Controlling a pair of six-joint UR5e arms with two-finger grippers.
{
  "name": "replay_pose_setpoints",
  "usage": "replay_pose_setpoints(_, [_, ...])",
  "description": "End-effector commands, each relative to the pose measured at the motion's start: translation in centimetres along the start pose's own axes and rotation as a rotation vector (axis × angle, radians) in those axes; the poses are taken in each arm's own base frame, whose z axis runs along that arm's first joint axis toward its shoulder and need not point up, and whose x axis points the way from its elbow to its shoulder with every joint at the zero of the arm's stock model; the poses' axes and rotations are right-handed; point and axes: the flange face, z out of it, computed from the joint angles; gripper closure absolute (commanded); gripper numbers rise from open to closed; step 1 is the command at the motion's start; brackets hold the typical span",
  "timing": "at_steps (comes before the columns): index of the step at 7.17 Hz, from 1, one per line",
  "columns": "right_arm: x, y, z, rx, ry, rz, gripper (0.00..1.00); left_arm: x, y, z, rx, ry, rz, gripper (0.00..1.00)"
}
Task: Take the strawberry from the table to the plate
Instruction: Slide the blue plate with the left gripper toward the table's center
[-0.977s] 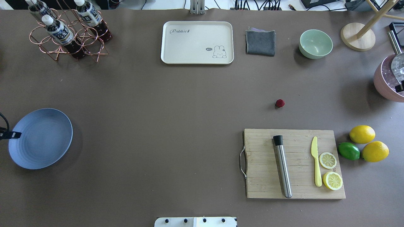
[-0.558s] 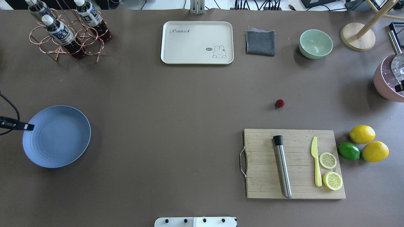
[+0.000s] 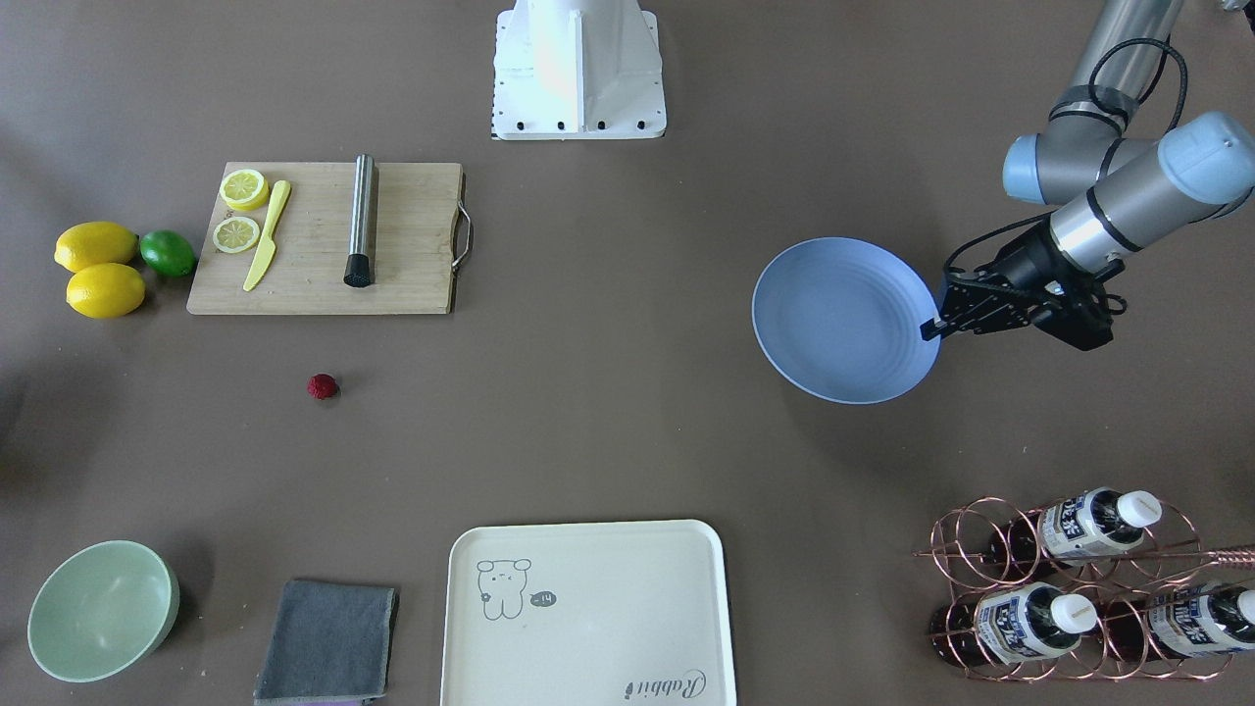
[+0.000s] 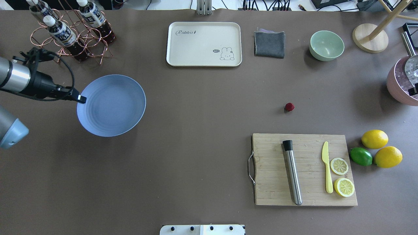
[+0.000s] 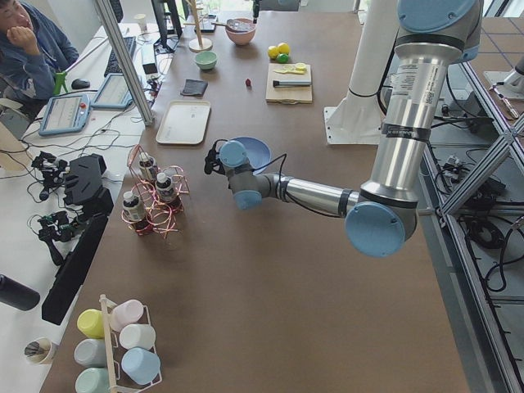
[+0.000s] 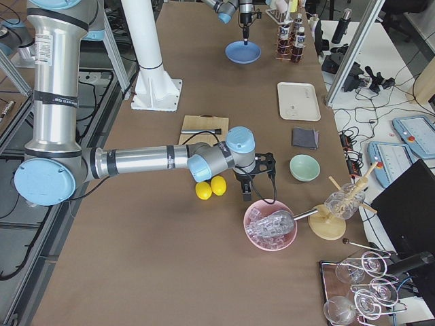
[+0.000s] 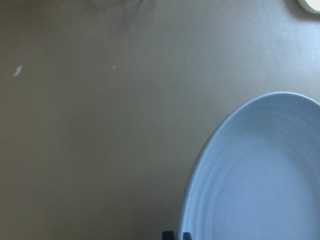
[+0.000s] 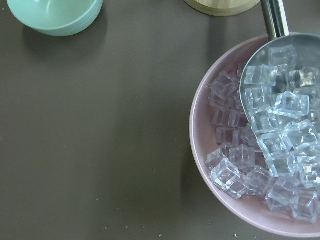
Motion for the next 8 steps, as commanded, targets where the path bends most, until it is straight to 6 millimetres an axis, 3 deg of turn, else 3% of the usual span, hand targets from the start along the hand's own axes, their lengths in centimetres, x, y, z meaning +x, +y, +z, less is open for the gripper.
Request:
replay_pose_setpoints(1, [0.3, 0.0, 0.2, -0.005, 0.003, 0.006, 0.0, 11.8, -3.0, 6.6, -0.02, -0.047, 0.027, 1.0])
replay_pose_setpoints(2, [0.2, 0.0, 0.2, -0.005, 0.001, 0.006, 0.0, 16.3, -2.3, 9.8, 0.003, -0.063, 0.023, 1.0])
replay_pose_setpoints(3, [0.2, -0.1, 0.3, -0.007, 0.001, 0.006, 0.0, 19.3, -1.6, 12.0, 0.0, -0.055, 0.019, 1.0])
replay_pose_setpoints(6, [-0.6, -1.5, 1.1, -0.011, -0.003, -0.006, 0.0, 23.4, -0.1, 15.8, 0.027, -0.061, 0.03, 1.0])
replay_pose_setpoints(7, [-1.3, -2.0, 1.1, -0.008, -0.008, 0.008, 0.0, 23.7, -0.3, 15.9, 0.034, -0.062, 0.032, 1.0])
replay_pose_setpoints(8, [-3.1, -2.5, 1.7, -0.013, -0.018, 0.024, 0.0, 23.9, -0.3, 15.8, 0.036, -0.057, 0.034, 0.46])
